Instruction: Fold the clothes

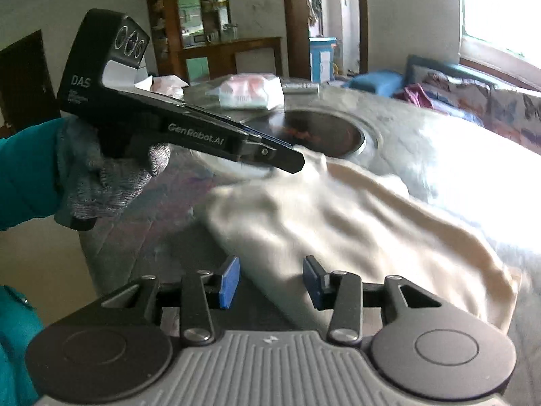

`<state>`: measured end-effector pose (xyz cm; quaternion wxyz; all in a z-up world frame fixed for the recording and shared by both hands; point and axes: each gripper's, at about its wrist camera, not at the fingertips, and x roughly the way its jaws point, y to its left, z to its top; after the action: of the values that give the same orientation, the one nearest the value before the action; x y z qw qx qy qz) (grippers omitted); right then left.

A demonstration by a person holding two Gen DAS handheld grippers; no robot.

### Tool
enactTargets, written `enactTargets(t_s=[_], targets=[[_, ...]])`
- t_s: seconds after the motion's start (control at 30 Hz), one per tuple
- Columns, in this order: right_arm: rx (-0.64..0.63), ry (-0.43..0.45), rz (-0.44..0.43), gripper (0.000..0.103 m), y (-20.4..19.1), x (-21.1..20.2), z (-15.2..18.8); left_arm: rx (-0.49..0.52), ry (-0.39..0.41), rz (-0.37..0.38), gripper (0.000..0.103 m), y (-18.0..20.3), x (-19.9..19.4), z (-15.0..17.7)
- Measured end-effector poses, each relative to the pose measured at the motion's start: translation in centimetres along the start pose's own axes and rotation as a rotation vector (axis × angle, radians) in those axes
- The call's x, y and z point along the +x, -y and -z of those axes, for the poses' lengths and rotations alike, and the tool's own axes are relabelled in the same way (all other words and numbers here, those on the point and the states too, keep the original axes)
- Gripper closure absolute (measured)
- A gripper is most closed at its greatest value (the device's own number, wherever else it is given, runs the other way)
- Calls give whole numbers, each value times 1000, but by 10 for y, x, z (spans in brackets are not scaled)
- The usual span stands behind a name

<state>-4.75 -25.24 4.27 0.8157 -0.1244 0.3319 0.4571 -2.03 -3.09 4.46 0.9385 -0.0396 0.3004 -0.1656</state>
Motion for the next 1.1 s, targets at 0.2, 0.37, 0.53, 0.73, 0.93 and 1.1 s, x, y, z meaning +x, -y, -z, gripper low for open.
enactTargets(t_s=[0.2, 0.37, 0.53, 0.73, 0.93, 1.1], targets=[[6, 7, 7, 61, -6, -18, 14, 24, -45, -27, 80, 2, 9, 14], [64, 64, 94, 60, 14, -28, 8, 39, -17, 15, 80, 15, 6, 7], [78, 27, 106, 60, 21, -19, 13, 90, -46, 69, 80, 39, 17, 16], [41, -11, 71, 60, 10, -25, 22, 160, -64, 87, 80, 49, 13, 28], [106, 33, 146, 59, 27, -40, 22, 173, -88, 92, 80, 47, 9, 36], [150, 0, 183, 59, 38, -44, 34, 168, -84, 93, 79, 46, 3, 37]])
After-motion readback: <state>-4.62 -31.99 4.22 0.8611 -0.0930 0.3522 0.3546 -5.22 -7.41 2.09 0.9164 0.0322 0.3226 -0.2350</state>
